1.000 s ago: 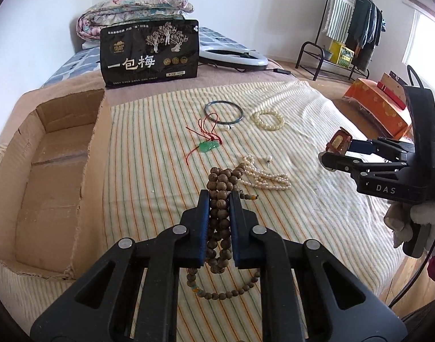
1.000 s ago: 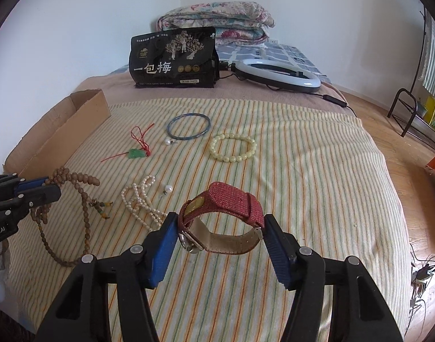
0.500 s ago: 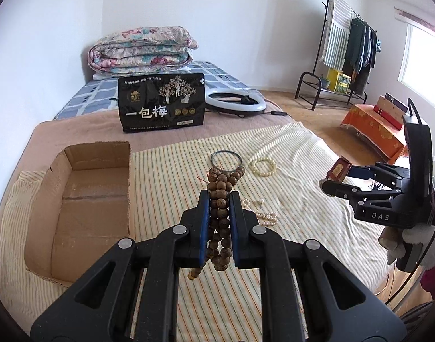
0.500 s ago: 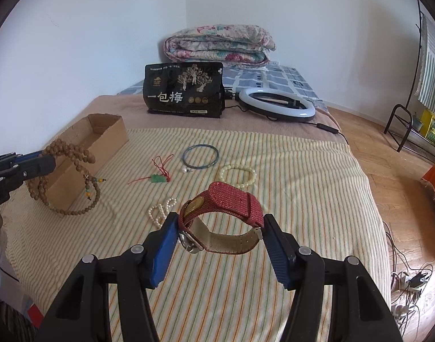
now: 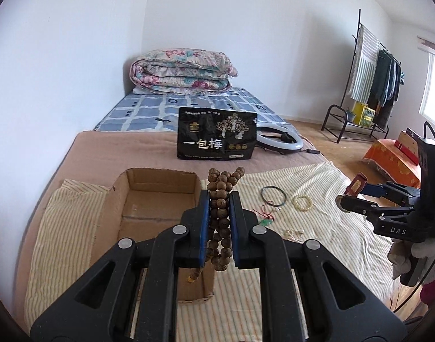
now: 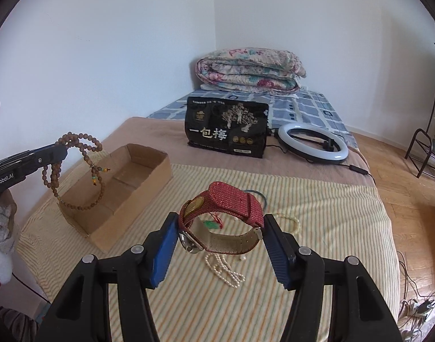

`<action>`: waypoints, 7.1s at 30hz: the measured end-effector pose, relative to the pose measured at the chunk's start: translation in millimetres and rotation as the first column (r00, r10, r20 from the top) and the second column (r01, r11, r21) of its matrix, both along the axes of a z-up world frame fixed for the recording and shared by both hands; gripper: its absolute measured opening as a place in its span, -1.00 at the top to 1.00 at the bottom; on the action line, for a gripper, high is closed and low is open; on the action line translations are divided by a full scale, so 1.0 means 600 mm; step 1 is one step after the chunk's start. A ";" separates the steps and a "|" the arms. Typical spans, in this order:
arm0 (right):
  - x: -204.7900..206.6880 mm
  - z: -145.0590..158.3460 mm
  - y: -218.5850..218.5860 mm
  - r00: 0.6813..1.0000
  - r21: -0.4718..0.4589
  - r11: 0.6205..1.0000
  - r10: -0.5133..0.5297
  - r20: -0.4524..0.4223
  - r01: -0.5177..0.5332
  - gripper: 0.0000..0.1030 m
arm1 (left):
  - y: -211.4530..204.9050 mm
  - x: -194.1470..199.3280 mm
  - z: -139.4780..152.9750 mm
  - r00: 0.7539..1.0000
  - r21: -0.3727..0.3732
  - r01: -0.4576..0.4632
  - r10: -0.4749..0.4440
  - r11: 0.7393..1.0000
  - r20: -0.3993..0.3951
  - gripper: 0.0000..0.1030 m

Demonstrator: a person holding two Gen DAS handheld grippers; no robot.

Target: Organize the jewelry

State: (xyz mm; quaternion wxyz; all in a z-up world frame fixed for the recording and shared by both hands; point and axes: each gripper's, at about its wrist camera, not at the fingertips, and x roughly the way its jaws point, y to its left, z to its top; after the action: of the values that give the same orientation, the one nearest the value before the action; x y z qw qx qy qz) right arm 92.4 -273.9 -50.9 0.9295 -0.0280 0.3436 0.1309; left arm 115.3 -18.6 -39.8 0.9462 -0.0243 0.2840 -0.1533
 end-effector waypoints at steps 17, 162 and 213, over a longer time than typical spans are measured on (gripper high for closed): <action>0.131 -0.047 0.180 0.987 0.135 0.981 0.149 -0.057 -0.141 -0.18 | 0.119 0.046 -0.057 0.992 0.017 -0.115 0.115 0.993 -0.052 0.78; 0.243 -0.264 -0.169 0.938 -0.093 0.977 -0.209 -0.278 0.191 0.59 | -0.337 0.104 -0.304 0.900 0.028 0.302 -0.275 0.953 -0.338 0.93; 0.232 -0.258 -0.177 0.944 -0.034 0.985 -0.174 -0.279 0.171 0.89 | -0.353 0.091 -0.296 0.906 0.127 0.350 -0.300 0.928 -0.299 0.90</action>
State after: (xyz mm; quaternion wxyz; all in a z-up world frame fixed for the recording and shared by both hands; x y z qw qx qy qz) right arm 231.9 -380.3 -205.9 0.8790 0.0168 0.4739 0.0501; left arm 169.9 -230.6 -217.3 0.8571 0.0868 0.4246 -0.2785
